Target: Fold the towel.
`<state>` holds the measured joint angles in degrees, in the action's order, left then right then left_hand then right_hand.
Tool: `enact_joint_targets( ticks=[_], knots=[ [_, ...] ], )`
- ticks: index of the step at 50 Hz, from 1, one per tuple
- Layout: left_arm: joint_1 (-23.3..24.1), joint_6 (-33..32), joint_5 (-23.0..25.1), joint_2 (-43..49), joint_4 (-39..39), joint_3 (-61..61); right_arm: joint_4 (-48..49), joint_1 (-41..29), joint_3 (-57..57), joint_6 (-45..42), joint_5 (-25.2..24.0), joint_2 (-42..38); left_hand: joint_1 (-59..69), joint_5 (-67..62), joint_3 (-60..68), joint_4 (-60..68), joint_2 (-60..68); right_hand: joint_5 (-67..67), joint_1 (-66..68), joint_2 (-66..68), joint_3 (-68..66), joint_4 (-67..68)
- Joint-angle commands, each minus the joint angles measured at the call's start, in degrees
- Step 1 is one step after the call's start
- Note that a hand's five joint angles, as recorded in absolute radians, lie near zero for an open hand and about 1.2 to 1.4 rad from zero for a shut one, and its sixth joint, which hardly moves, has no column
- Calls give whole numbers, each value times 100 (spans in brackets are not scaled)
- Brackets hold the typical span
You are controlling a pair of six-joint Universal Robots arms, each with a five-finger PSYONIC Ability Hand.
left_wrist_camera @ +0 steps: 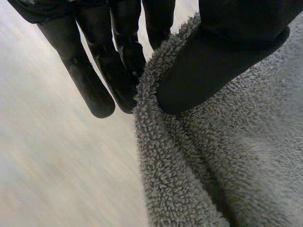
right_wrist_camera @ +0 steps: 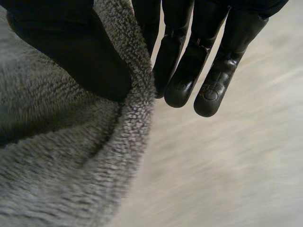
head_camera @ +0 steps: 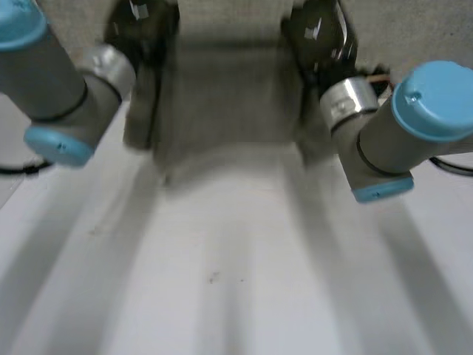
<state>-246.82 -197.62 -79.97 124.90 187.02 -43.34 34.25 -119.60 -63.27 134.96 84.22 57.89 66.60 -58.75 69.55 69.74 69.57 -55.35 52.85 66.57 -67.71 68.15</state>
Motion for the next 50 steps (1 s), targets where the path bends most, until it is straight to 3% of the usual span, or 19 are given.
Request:
enact_joint_targets(
  ticks=[1,7,12,15,21,26,28,29,30,31,33,34,36,45,50],
  knots=[
    [108,-13,-186,-562,1328,-830,902,-19,-835,-242,-441,240,1340,-1125,1045,1026,1043,-1465,2715,1343,-1229,1185],
    [108,-31,-160,-554,1223,-1959,-173,42,-1179,-233,-503,144,1340,-1125,1045,1026,1043,-1465,2715,1343,-1229,1185],
    [152,-57,-133,-423,864,-3485,-1672,103,-1609,-233,-608,-128,1340,-1125,1045,1026,1043,-1465,2715,1343,-1229,1185],
    [178,-92,-133,-387,810,-3796,-1983,139,-1742,-233,-626,-164,1340,-1125,1045,1026,1043,-1465,2715,1343,-1229,1185],
    [425,-663,-142,-422,292,-4587,-2977,174,-2164,-198,-591,-85,1340,-1125,1045,1026,1043,-1465,2715,1343,-1229,1185],
    [512,-1041,-168,-765,-385,-4938,-3855,183,-2260,-180,-573,284,1340,-1125,1045,1026,1043,-259,1510,138,-23,-20],
    [521,-1077,-134,-1062,-770,-5174,-4214,183,-2278,-93,-591,521,1340,-1125,1045,1026,1043,1664,-413,-1785,1900,-1944],
    [521,-1077,-133,-1064,-772,-5175,-4216,183,-2278,-93,-591,522,1340,-1125,1045,1026,1043,1675,-424,-1796,1911,-1954],
    [530,-1085,-125,-1177,-885,-5271,-4259,183,-2278,3,-591,591,1026,-811,731,712,729,2724,-1473,-2845,2960,-3004],
    [530,-1085,-125,-1178,-886,-5272,-4260,183,-2278,4,-591,592,1022,-808,728,708,725,2735,-1484,-2856,2971,-3014],
    [591,-1085,-142,-1379,-1009,-5351,-4242,253,-2252,345,-600,741,-2187,2402,-2482,-2501,-2485,4192,-2941,-4313,4428,-4471],
    [592,-1085,-142,-1380,-1009,-5351,-4242,253,-2252,347,-600,741,-2207,2422,-2502,-2521,-2504,4198,-2947,-4319,4434,-4478],
    [661,-1103,-160,-1529,-1027,-5281,-4234,367,-2112,758,-626,960,-4688,4903,-4983,-5002,-4985,4651,-3400,-4772,4887,-4931],
    [486,-1085,-125,-1688,-983,-4613,-4181,490,-1364,1490,-696,944,-4798,5013,-5093,-5112,-5095,4703,-3452,-4824,4939,-4982],
    [170,-1103,-81,-1364,-983,-3946,-4224,438,-487,1490,-1012,111,-4798,5013,-5092,-5112,-5095,4552,-3301,-4673,4788,-4831]
  ],
)
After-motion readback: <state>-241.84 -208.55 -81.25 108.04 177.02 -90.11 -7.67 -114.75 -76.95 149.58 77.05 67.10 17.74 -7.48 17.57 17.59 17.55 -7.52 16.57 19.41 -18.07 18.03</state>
